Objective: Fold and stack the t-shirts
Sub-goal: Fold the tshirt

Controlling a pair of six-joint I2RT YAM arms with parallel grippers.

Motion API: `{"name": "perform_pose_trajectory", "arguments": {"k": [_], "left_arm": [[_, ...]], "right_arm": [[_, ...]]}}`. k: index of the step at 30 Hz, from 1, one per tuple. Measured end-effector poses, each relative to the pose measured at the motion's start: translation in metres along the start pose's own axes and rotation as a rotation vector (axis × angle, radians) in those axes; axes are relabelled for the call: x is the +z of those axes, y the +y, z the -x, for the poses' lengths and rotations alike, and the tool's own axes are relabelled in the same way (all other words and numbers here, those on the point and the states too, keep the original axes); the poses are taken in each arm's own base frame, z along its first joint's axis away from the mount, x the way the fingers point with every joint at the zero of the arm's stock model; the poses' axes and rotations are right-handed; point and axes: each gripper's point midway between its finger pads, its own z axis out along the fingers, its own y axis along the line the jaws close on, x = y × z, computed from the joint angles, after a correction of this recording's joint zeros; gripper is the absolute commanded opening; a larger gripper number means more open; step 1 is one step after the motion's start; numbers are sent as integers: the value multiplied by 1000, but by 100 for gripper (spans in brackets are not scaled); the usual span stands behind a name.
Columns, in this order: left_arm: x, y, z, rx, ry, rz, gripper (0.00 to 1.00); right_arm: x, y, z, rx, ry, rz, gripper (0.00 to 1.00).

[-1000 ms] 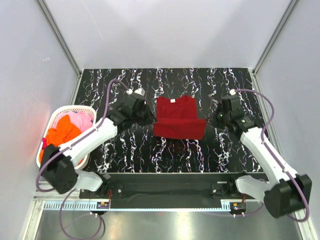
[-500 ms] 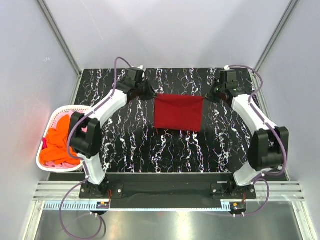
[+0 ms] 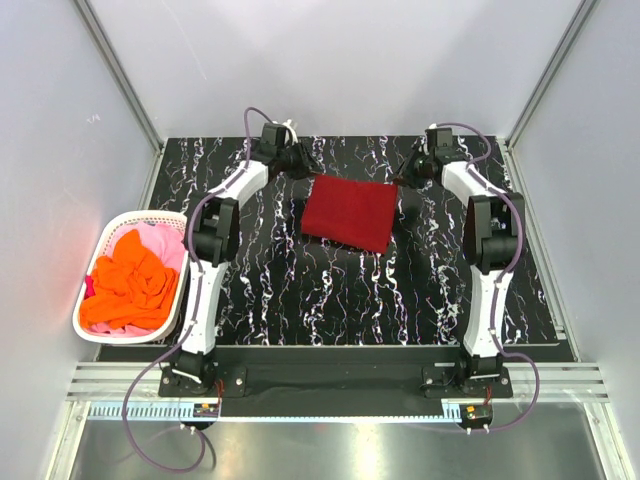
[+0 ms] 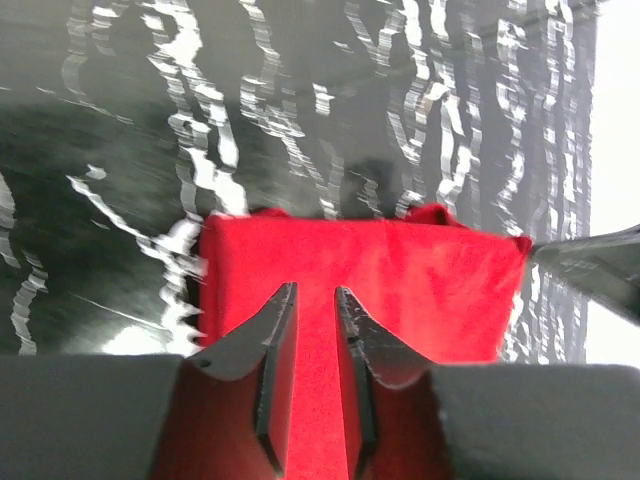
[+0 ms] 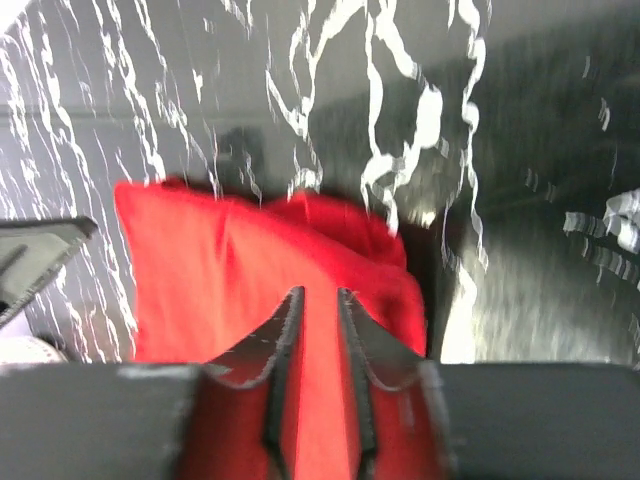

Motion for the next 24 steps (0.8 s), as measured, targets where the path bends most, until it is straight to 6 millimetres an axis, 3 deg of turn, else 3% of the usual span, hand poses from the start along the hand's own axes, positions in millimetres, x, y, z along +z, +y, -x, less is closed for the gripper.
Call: {"name": "perform_pose_trajectory", "arguments": {"k": [1, 2, 3, 7, 11, 16, 22, 24], "left_arm": [[3, 8, 1, -8, 3, 4, 27], [3, 15, 3, -14, 3, 10, 27], [0, 21, 6, -24, 1, 18, 27], [-19, 39, 22, -37, -25, 35, 27], [-48, 43, 20, -44, -20, 47, 21], [-73, 0, -21, -7, 50, -3, 20], [-92, -60, -93, 90, 153, -63, 23], [-94, -68, -113, 109, 177, -76, 23]], "right_arm": [[5, 0, 5, -2, -4, 9, 31], [8, -1, 11, -2, -11, 16, 44], [9, -3, 14, -1, -14, 19, 47], [1, -8, 15, 1, -15, 27, 47], [-18, -11, -5, 16, 30, 42, 42], [-39, -4, -40, 8, 102, 81, 23], [-43, 4, -54, 5, 146, 118, 22], [-39, 7, -51, 9, 151, 135, 22]]}}
